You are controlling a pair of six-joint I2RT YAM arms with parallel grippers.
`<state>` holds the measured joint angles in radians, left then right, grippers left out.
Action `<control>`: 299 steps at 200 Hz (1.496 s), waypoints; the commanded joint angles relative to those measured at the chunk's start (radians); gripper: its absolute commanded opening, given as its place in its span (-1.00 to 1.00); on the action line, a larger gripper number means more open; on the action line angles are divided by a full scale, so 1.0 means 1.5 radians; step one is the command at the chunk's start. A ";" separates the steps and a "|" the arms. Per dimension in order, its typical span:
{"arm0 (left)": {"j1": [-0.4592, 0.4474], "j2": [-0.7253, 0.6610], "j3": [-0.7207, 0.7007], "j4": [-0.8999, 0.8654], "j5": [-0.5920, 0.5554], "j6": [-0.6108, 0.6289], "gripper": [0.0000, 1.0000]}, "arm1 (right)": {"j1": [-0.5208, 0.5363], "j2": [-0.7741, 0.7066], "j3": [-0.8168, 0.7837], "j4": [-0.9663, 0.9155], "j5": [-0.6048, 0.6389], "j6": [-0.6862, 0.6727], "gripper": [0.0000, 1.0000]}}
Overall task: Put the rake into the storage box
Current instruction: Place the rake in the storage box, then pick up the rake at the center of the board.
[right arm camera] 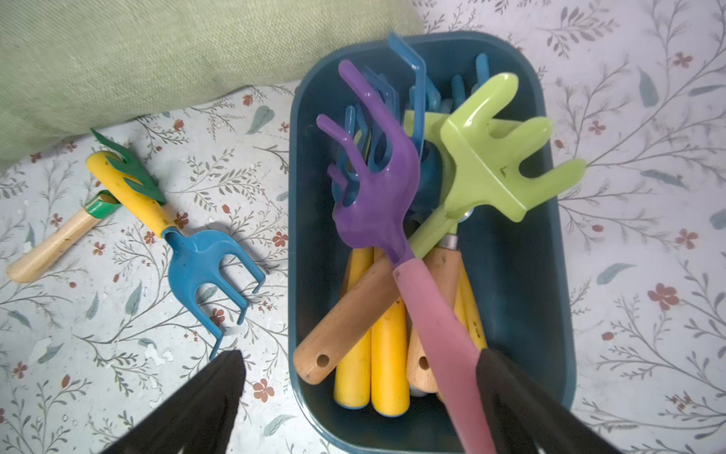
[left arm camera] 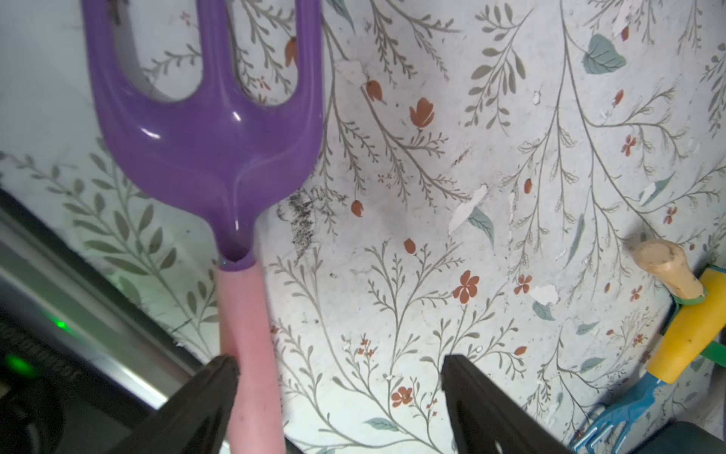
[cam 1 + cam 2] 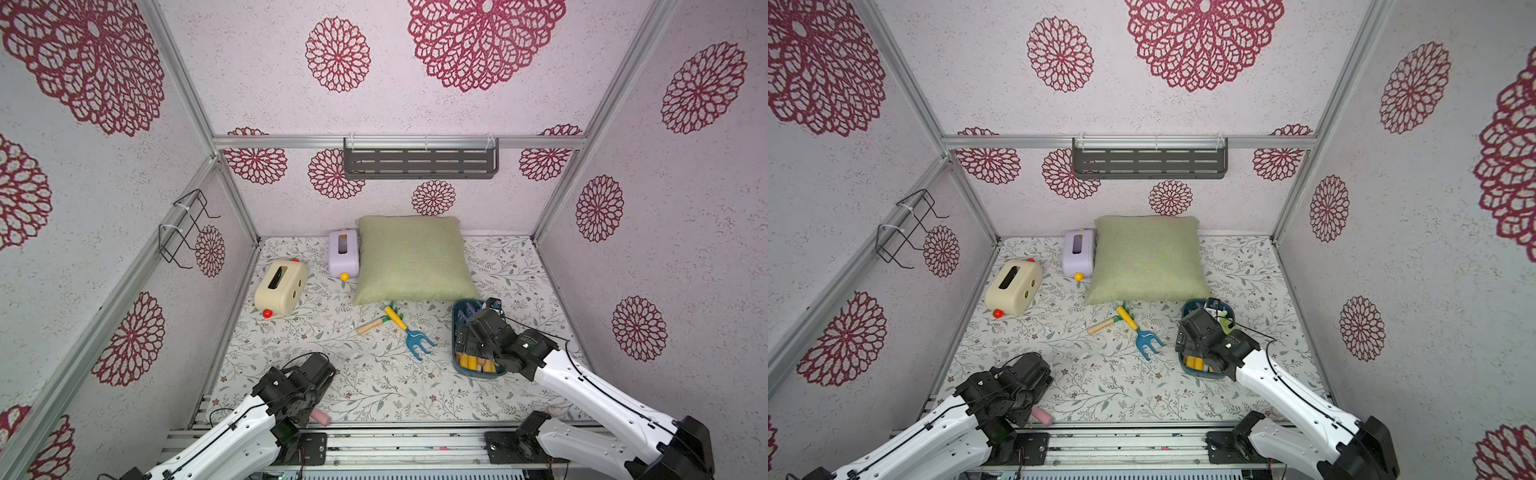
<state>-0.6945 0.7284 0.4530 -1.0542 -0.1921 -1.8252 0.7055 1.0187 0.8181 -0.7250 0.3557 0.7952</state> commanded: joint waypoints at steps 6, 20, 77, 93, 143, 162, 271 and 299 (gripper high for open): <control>0.003 0.002 -0.005 -0.071 0.011 -0.054 0.78 | -0.003 -0.020 0.026 -0.021 0.027 -0.028 0.98; 0.003 0.007 -0.013 -0.065 0.020 -0.063 0.78 | -0.004 -0.025 0.028 -0.019 0.025 -0.030 0.98; 0.003 0.003 -0.006 -0.130 0.030 -0.090 0.77 | -0.003 -0.061 0.027 0.042 -0.071 -0.111 0.99; 0.003 -0.004 -0.012 -0.136 0.035 -0.102 0.76 | -0.001 -0.063 0.023 0.065 -0.107 -0.131 0.99; 0.005 0.009 -0.010 -0.154 0.008 -0.108 0.71 | 0.054 -0.011 0.020 0.141 -0.179 -0.157 0.99; 0.005 0.007 0.031 -0.183 -0.010 -0.102 0.70 | 0.083 0.013 0.022 0.162 -0.181 -0.153 0.99; 0.003 0.086 0.008 -0.152 0.023 -0.091 0.61 | 0.101 0.005 0.007 0.166 -0.157 -0.144 0.99; 0.003 0.146 -0.015 -0.100 0.045 -0.077 0.55 | 0.100 -0.005 0.004 0.160 -0.152 -0.141 0.98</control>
<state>-0.6930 0.8898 0.4908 -1.0992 -0.2054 -1.9240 0.8539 1.0416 0.8242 -0.4744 0.1009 0.5907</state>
